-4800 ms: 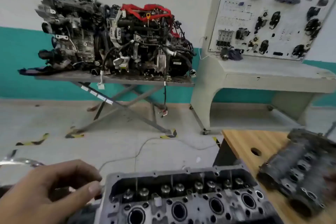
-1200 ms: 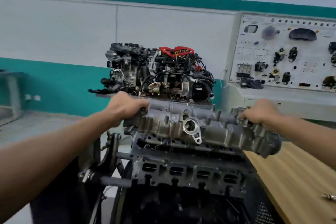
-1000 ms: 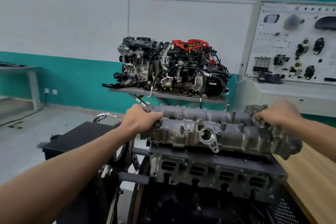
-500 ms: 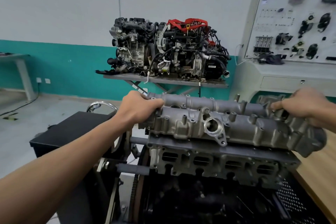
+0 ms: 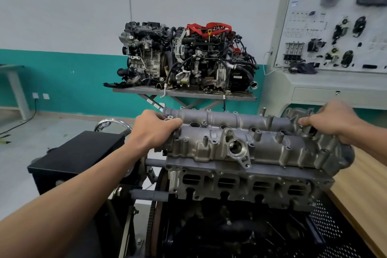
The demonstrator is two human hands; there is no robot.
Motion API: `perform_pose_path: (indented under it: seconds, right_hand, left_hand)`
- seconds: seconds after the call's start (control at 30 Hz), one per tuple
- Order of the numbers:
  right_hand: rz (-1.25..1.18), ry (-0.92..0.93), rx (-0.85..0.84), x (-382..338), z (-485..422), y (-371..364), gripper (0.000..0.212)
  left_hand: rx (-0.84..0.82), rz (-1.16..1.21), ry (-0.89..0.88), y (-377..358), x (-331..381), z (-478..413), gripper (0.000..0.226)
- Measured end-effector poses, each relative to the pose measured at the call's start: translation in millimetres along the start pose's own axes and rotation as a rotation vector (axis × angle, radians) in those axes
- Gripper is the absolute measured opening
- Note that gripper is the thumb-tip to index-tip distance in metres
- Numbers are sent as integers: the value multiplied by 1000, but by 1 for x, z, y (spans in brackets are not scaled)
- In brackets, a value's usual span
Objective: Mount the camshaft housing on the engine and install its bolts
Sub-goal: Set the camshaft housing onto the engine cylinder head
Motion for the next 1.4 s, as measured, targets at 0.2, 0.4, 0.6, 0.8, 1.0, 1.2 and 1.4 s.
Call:
perform_pose_path:
  seconds: [0.2,0.4,0.6,0.8,1.0,1.2,1.4]
  right_hand:
    - [5,41,-1,3,5,0,48]
    - [-37,59,19,11,6,-2,46]
    - [-32,46,0,7,5,2,48]
    - [-57,42,-21,5,2,2,45]
    - [-67,52,-57,7,-2,3,48]
    - [-68,93,-51,2,-2,2,53]
    - [-77,74,-41,16,3,1,42]
  left_hand:
    - [8,5,-16,0,1,0,42]
    - [9,-40,-36,-2,0,-5,41]
    - [50,-118,-26,-4,-1,-2,45]
    - [80,-127,-1,-7,1,3,52]
    - [85,-101,20,-9,1,6,47]
    - [103,-118,25,-10,5,10,40]
    - [111,-135,-16,-9,2,8,44]
Point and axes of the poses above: each hand's wrist, its own z-axis away from the middle knuckle, its own y-axis out of the back of the hand, x = y × z, the point moved 2 cm from there along -z, towards the middle knuckle, and after that the axes turned 12 degrees about -y, right-handed, at the moved point
